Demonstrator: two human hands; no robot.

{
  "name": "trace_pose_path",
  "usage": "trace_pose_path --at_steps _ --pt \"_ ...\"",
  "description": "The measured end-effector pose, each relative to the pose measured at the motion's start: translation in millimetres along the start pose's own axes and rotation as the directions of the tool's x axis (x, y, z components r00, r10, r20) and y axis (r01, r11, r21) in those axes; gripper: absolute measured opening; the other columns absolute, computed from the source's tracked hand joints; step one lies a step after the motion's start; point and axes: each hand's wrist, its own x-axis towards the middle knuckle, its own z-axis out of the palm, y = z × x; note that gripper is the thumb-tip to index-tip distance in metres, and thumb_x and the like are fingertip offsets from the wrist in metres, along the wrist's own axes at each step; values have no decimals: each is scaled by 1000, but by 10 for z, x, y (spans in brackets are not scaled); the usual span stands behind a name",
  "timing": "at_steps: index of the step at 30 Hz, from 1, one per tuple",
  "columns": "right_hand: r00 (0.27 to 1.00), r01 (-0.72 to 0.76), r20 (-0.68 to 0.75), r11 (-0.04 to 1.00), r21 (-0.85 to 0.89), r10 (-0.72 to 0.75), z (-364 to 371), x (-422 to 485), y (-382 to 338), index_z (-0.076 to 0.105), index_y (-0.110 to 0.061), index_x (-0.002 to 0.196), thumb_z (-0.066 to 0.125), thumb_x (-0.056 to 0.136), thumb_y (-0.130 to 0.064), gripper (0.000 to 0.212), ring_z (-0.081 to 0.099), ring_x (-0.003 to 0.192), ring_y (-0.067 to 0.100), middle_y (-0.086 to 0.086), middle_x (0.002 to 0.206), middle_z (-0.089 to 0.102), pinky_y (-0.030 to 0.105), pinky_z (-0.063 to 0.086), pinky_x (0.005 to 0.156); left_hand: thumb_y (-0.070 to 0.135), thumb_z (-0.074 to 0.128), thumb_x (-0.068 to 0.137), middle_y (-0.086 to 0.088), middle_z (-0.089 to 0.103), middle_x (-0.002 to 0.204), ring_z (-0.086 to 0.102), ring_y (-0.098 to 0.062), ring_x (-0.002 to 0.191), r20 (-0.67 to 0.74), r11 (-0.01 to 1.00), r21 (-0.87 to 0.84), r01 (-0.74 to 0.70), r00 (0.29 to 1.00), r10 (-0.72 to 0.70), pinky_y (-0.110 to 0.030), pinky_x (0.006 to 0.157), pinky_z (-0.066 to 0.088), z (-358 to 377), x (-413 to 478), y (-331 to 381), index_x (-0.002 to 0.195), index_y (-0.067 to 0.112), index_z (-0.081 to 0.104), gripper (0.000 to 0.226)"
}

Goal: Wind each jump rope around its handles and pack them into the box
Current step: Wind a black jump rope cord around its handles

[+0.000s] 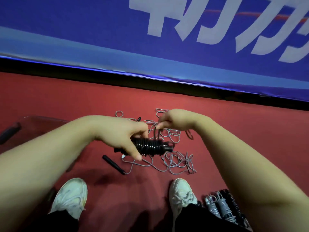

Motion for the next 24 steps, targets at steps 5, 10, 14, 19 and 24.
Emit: trace_pose_path --at_steps 5,10,14,19,24 --pt "988 -78 -153 952 -295 34 -74 132 -412 67 -11 108 47 96 -42 39 59 96 27 9 102 67 28 40 69 37 79 72 2 57 93 52 -16 80 -127 934 197 298 952 -277 -28 69 41 165 269 -139 101 18 45 49" --pt "941 -123 -337 951 -284 21 3 106 -655 61 -8 107 41 99 -33 33 56 90 29 11 96 62 29 34 65 22 78 76 -7 62 71 50 -14 46 -375 913 -269 305 840 -391 -21 39 39 70 324 -276 92 12 48 36" --pt "912 -80 -409 992 -101 32 59 -5 -633 57 -10 120 36 100 -22 31 57 96 32 13 108 64 32 43 70 17 77 77 -10 66 100 58 -19 62 -508 864 -490 112 769 -388 -25 53 43 -3 319 -378 142 34 34 81" --pt "904 -17 -406 960 280 135 3 -138 -461 64 -8 106 43 99 -22 26 49 69 22 8 79 58 29 36 62 11 76 77 -3 65 115 60 -15 71 -651 839 -528 -132 697 -300 -32 76 51 -62 334 -332 133 38 49 68" --pt "959 88 -253 720 689 125 148 -169 -258 58 -14 85 40 101 -19 24 43 56 12 -4 63 45 26 37 59 5 72 80 1 68 97 61 -12 69 -659 729 -619 -294 699 -277 -28 67 48 -66 297 -224 112 42 56 52"
